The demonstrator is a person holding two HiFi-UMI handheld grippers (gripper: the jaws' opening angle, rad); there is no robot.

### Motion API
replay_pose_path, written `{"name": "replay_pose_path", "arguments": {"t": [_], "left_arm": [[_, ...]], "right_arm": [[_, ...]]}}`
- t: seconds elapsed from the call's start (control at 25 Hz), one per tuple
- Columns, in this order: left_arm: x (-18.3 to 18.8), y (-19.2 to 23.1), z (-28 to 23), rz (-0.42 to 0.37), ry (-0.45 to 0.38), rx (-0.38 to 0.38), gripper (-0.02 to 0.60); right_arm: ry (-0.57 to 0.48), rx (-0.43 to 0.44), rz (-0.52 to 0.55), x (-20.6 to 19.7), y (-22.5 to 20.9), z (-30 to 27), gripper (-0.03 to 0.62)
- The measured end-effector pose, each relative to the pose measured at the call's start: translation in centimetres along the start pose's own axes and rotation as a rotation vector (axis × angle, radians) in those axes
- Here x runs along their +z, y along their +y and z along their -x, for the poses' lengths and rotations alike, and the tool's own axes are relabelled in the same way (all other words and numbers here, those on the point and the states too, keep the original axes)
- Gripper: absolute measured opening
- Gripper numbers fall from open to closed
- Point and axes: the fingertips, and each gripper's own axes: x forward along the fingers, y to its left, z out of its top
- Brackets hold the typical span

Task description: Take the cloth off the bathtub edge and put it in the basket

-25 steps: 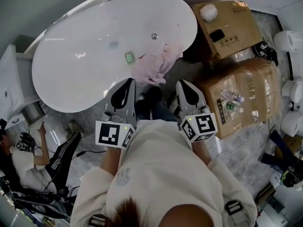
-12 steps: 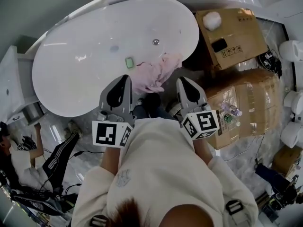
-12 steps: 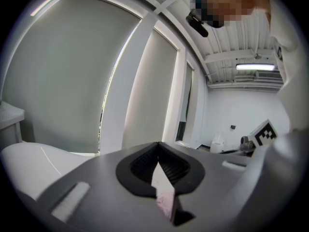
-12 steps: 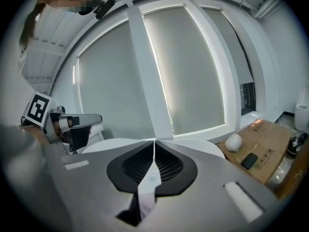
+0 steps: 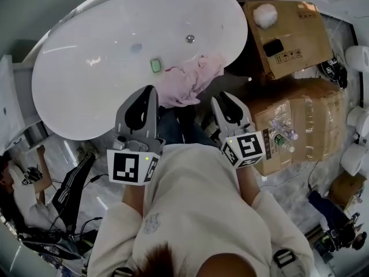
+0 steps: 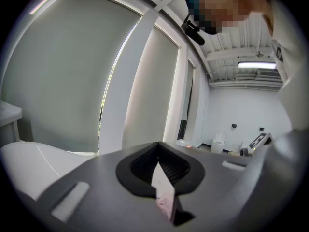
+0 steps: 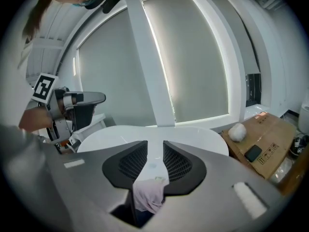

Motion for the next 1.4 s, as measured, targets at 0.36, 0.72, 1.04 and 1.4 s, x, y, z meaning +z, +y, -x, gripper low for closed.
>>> {"name": "replay_pose_path", "arguments": {"t": [0.36,0.72,1.04,1.4], "left_arm": [[-6.2,1.7,-3.6,0.016,0.086,-0.086,0.049],[-14.4,4.7,-7.8,0.061,0.155,-0.063,0.049],[-19.6,7.2,-7.8,0.116,0.193,-0.053,0.049],[-20.8,7.8,-7.5,0.138,0.221,-0.068,0.049]], "right_arm": [[0.176,0.043,0.04,-7.8,1.1,-8.6,0.357],[0.318,-0.092,-0.024,-18.3,-2.6,-16.8,0.459],[0.446,-0.131,-0.095,-27.4,-3.0,-20.9,0.488],[0.335,-0.156,-0.044,-28.8,-2.7,-21.8,0.473]]}}
